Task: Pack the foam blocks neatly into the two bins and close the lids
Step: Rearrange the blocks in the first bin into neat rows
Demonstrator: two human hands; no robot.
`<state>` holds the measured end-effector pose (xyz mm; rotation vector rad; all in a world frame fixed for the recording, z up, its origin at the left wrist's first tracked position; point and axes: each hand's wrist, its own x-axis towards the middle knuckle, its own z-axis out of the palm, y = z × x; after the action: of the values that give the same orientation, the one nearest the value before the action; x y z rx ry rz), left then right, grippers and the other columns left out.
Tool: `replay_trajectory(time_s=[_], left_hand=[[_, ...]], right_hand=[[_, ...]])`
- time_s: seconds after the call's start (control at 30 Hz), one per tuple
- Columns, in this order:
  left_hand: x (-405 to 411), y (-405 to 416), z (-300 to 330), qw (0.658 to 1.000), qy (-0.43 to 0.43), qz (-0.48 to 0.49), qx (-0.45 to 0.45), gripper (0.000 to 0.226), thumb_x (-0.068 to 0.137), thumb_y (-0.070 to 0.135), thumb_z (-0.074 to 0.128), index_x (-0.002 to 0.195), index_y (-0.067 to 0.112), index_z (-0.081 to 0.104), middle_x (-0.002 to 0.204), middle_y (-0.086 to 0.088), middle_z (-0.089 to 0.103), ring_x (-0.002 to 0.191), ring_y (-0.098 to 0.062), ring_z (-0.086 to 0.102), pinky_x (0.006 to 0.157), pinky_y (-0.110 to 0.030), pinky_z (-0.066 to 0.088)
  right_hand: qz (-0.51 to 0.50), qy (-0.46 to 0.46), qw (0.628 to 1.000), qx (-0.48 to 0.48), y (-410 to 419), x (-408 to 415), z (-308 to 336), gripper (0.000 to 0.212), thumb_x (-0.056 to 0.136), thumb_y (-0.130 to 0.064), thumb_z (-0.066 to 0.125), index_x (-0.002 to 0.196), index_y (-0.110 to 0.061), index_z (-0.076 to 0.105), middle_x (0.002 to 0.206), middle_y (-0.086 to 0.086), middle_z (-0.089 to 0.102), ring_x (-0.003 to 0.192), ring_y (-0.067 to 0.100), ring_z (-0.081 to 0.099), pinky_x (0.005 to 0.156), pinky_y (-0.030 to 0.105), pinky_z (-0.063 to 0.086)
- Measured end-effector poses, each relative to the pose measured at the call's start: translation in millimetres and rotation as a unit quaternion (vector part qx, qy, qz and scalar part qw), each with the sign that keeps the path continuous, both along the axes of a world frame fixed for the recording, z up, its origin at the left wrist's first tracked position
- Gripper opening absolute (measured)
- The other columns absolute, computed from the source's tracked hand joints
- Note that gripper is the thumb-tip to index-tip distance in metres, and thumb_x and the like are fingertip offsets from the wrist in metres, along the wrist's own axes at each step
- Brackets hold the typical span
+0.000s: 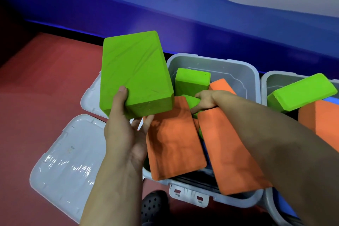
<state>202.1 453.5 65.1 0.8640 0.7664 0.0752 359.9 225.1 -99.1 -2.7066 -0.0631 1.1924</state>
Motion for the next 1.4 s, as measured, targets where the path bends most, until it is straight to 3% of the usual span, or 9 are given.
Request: replay_trajectory(time_s=[0.07,0.2,0.53,0.67,0.87,0.97,1.07,1.23,1.4], left_hand=[[0,-1,-1,1.000,0.000,-0.003,-0.001,0.040,0.086,0.038,0.077,0.124,0.026,0.069,0.124,-0.001,0.072,0.109,-0.022,0.072,0.087,-0.049,0.061],[0,0,-3,1.000,0.002,-0.001,0.005,0.039,0.086,0.038,0.077,0.122,0.025,0.069,0.124,-0.003,0.072,0.107,-0.022,0.072,0.086,-0.049,0.062],[1,1,-1,1.000,0.006,0.004,-0.003,0.040,0.086,0.037,0.077,0.124,0.026,0.069,0.125,-0.003,0.070,0.108,-0.022,0.071,0.085,-0.048,0.062],[2,0,-2,1.000,0.005,-0.001,0.000,0.041,0.086,0.038,0.077,0.125,0.027,0.068,0.124,-0.002,0.071,0.107,-0.022,0.072,0.086,-0.048,0.062],[2,-2,-1,1.000,0.007,-0.009,0.006,0.040,0.085,0.039,0.077,0.122,0.027,0.068,0.124,-0.002,0.071,0.107,-0.023,0.071,0.086,-0.048,0.062],[3,-4,2,1.000,0.002,-0.015,0.002,0.042,0.084,0.040,0.078,0.123,0.027,0.068,0.124,-0.002,0.071,0.105,-0.023,0.072,0.085,-0.047,0.062],[2,-9,6,0.999,-0.005,-0.037,0.004,0.041,0.085,0.040,0.077,0.122,0.025,0.070,0.120,-0.001,0.073,0.099,-0.020,0.073,0.079,-0.042,0.063],[-4,-19,12,0.998,-0.019,-0.058,0.003,0.039,0.082,0.040,0.080,0.116,0.022,0.073,0.113,-0.004,0.075,0.103,-0.024,0.074,0.076,-0.041,0.062],[-8,-23,17,0.998,-0.033,-0.062,0.001,0.040,0.082,0.040,0.080,0.117,0.023,0.072,0.112,-0.001,0.076,0.106,-0.024,0.073,0.071,-0.035,0.060]], right_hand=[[-0.030,-0.029,0.998,0.042,11,1,-10,0.093,0.064,-0.073,0.073,0.140,-0.025,0.053,0.138,-0.002,0.058,0.121,0.026,0.058,0.106,0.039,0.045],[-0.043,-0.067,0.994,0.077,28,2,-20,0.063,0.087,-0.050,0.070,0.139,-0.017,0.055,0.124,0.010,0.067,0.105,0.029,0.066,0.091,0.036,0.053],[-0.137,-0.008,0.984,0.115,12,3,-16,0.070,0.097,-0.068,0.039,0.144,-0.018,0.055,0.147,0.005,0.053,0.132,0.028,0.052,0.113,0.037,0.040],[-0.125,-0.025,0.986,0.103,13,2,-9,0.069,0.099,-0.066,0.038,0.143,-0.017,0.055,0.131,0.008,0.059,0.117,0.027,0.057,0.097,0.029,0.042],[-0.107,-0.080,0.986,0.096,-1,-2,13,0.059,0.103,-0.056,0.038,0.120,-0.008,0.067,0.120,0.012,0.065,0.107,0.030,0.060,0.090,0.032,0.045],[-0.109,-0.126,0.980,0.105,-15,-13,29,0.048,0.102,-0.055,0.042,0.102,-0.016,0.069,0.100,0.006,0.066,0.093,0.025,0.060,0.081,0.030,0.042],[-0.141,-0.175,0.965,0.134,-32,-40,41,0.040,0.098,-0.056,0.051,0.095,-0.021,0.069,0.101,0.004,0.071,0.100,0.025,0.065,0.087,0.034,0.048],[-0.229,-0.175,0.952,0.103,-68,-104,62,0.093,0.074,-0.074,0.069,0.146,-0.021,0.045,0.148,0.007,0.050,0.129,0.027,0.054,0.107,0.041,0.044],[-0.309,-0.119,0.921,0.204,-87,-146,61,0.100,0.070,-0.047,0.088,0.150,-0.029,0.031,0.136,0.003,0.055,0.115,0.020,0.058,0.103,0.032,0.046]])
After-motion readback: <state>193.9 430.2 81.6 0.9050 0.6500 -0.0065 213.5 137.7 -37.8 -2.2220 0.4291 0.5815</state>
